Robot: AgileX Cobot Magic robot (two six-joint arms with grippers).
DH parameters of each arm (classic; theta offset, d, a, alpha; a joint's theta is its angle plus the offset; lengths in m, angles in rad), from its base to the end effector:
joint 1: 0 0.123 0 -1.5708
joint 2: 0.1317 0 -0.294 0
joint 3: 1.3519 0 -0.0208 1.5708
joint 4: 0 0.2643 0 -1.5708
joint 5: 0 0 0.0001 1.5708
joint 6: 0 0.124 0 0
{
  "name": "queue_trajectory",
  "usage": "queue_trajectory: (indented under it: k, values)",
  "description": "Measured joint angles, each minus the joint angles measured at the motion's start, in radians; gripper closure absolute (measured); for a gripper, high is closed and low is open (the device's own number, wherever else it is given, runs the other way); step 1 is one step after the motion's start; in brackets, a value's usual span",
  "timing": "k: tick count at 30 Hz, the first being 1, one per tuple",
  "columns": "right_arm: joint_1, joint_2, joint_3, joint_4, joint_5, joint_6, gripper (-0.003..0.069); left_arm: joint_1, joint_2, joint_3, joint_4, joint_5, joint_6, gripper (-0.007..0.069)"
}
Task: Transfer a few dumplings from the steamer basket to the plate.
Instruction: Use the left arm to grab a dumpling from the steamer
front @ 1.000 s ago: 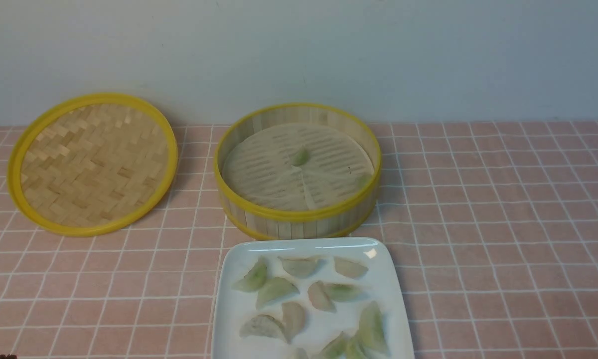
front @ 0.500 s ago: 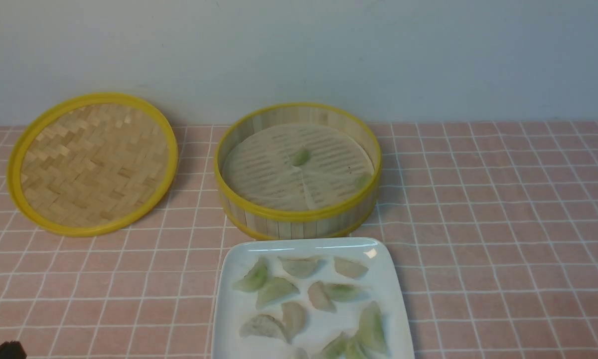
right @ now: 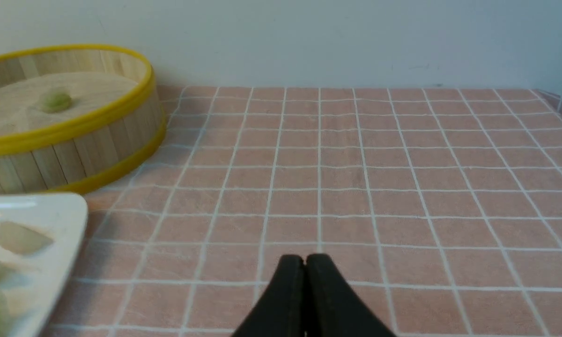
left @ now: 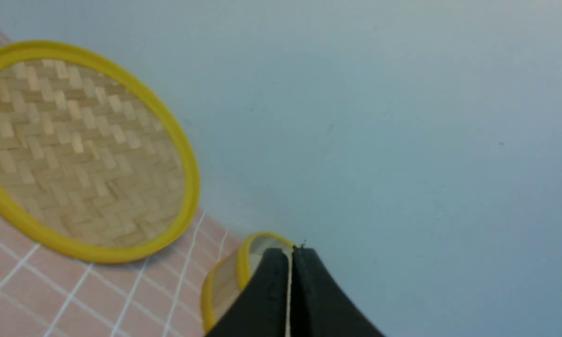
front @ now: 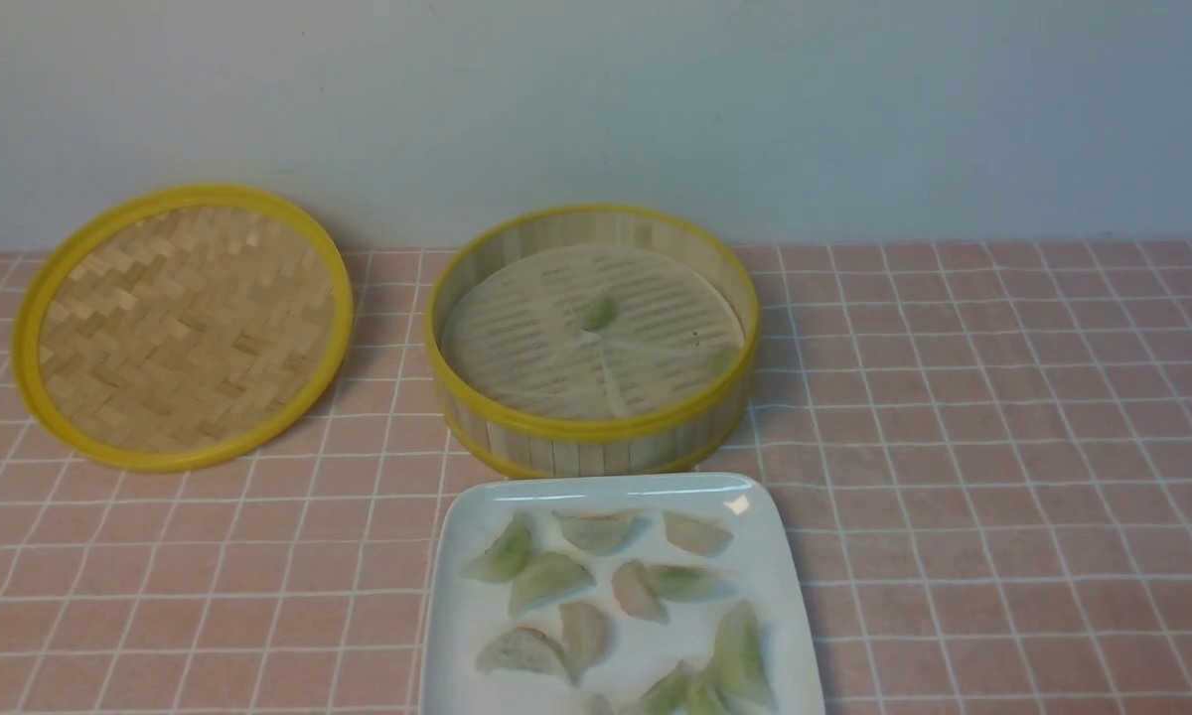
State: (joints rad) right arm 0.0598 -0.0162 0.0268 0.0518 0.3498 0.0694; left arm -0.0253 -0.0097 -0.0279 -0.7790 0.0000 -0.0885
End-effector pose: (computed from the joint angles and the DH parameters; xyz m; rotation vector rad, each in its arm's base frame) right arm 0.0890 0.0075 0.1643 0.0413 1.8454 0.1407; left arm 0.0909 -0.0024 0.2277 -0.6080 1.3576 -0.7278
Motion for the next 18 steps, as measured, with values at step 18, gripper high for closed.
queue_trajectory:
  k: [18]
  values:
    - [0.0, 0.0, -0.029, 0.607, -0.319, 0.116, 0.0669, 0.0, 0.963, -0.856, 0.032, 0.875, 0.549, 0.0631]
